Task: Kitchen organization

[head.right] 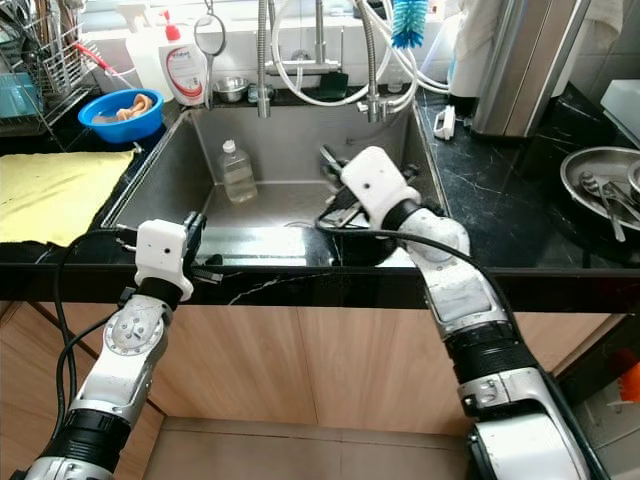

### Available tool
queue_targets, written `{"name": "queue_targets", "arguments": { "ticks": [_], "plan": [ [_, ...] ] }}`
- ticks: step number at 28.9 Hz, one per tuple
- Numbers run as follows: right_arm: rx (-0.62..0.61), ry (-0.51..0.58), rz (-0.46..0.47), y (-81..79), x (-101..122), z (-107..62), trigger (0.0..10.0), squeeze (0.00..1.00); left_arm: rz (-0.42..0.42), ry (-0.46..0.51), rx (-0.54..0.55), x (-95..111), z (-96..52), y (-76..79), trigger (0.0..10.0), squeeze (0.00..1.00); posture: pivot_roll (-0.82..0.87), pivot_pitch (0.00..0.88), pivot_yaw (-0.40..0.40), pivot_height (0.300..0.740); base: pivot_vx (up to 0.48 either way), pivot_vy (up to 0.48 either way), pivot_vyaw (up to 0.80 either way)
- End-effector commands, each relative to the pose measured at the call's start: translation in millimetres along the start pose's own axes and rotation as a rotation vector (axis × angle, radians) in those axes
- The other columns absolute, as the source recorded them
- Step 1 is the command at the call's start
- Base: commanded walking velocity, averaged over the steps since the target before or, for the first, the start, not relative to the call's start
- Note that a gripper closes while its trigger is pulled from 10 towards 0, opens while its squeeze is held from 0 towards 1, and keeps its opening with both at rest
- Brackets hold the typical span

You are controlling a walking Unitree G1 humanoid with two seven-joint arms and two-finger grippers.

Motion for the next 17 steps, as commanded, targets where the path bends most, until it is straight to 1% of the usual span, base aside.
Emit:
{"name": "queue_targets", "arguments": {
  "ticks": [1, 2, 3, 4, 5, 7, 8, 10, 11, 13, 14, 17],
  "plan": [
    [0.005, 0.011, 0.019, 0.2, 0.8, 1.4, 10.0, 0.00, 0.008, 0.001, 0.017, 0.6, -0.9, -5.3, 10.0, 0.00, -0.21, 0.000, 0.054, 0.731, 0.000, 0.000, 0.00],
    [0.003, 0.009, 0.016, 1.1, 0.1, 1.7, 10.0, 0.00, 0.008, 0.001, 0.017, 0.6, -0.9, -5.3, 10.0, 0.00, -0.21, 0.000, 0.054, 0.731, 0.000, 0.000, 0.00],
    [-0.025, 0.001, 0.025, 7.2, -2.2, 3.1, 10.0, 0.00, 0.009, 0.001, 0.017, 0.5, -0.9, -5.2, 10.0, 0.00, -0.22, 0.000, 0.054, 0.731, 0.000, 0.000, 0.00],
    [-0.037, -0.004, 0.030, 9.6, -3.2, 3.7, 10.0, 0.00, 0.008, 0.001, 0.017, 0.6, -0.8, -5.1, 10.0, 0.00, -0.22, 0.000, 0.054, 0.731, 0.000, 0.000, 0.00],
    [-0.064, -0.003, 0.036, 16.4, -3.5, 5.1, 10.0, 0.00, 0.008, 0.002, 0.017, 0.7, -0.6, -5.0, 10.0, 0.00, -0.22, 0.000, 0.056, 0.731, 0.000, 0.000, 0.00],
    [-0.075, 0.000, 0.040, 18.9, -3.2, 5.8, 10.0, 0.00, 0.007, 0.002, 0.016, 0.8, -0.5, -5.0, 10.0, 0.00, -0.22, 0.000, 0.056, 0.731, 0.000, 0.000, 0.00],
    [-0.101, -0.003, 0.045, 24.2, -3.2, 7.5, 10.0, 0.00, 0.007, 0.002, 0.016, 0.9, -0.3, -5.0, 10.0, 0.00, -0.22, 0.000, 0.057, 0.731, 0.000, 0.000, 0.00],
    [-0.126, 0.000, 0.053, 28.5, -2.5, 9.1, 10.0, 0.00, 0.007, 0.003, 0.017, 1.2, 0.0, -4.8, 10.0, 0.00, -0.22, 0.000, 0.057, 0.731, 0.000, 0.000, 0.00],
    [-0.144, 0.008, 0.085, 31.6, -2.4, 11.4, 10.0, 0.00, 0.006, 0.004, 0.017, 1.7, 0.3, -4.6, 10.0, 0.00, -0.22, 0.000, 0.057, 0.731, 0.000, 0.000, 0.00],
    [-0.160, 0.008, 0.113, 33.9, -4.1, 13.1, 10.0, 0.00, 0.005, 0.005, 0.017, 2.1, 0.3, -4.2, 10.0, 0.00, -0.22, 0.000, 0.058, 0.731, 0.000, 0.000, 0.00],
    [-0.189, -0.001, 0.149, 37.8, -8.0, 15.7, 10.0, 0.00, 0.004, 0.006, 0.016, 2.5, 0.1, -3.5, 10.0, 0.00, -0.21, 0.000, 0.058, 0.731, 0.000, 0.000, 0.00],
    [-0.238, -0.020, 0.175, 45.2, -11.6, 17.5, 10.0, 0.00, 0.003, 0.006, 0.015, 2.7, 0.0, -3.3, 10.0, 0.00, -0.21, 0.000, 0.058, 0.731, 0.000, 0.000, 0.00]
  ]
}}
Point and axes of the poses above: a point about 5 cm out from each wrist's last joint towards the gripper, its own z axis pointing out of the wrist towards the gripper, its own x axis along the axis of the wrist's last joint, y = z × x, the point moved 5 cm from there along z, pointing out of the wrist towards the gripper, and after that the axes turned 11 degrees about z, right-handed, at the moved point
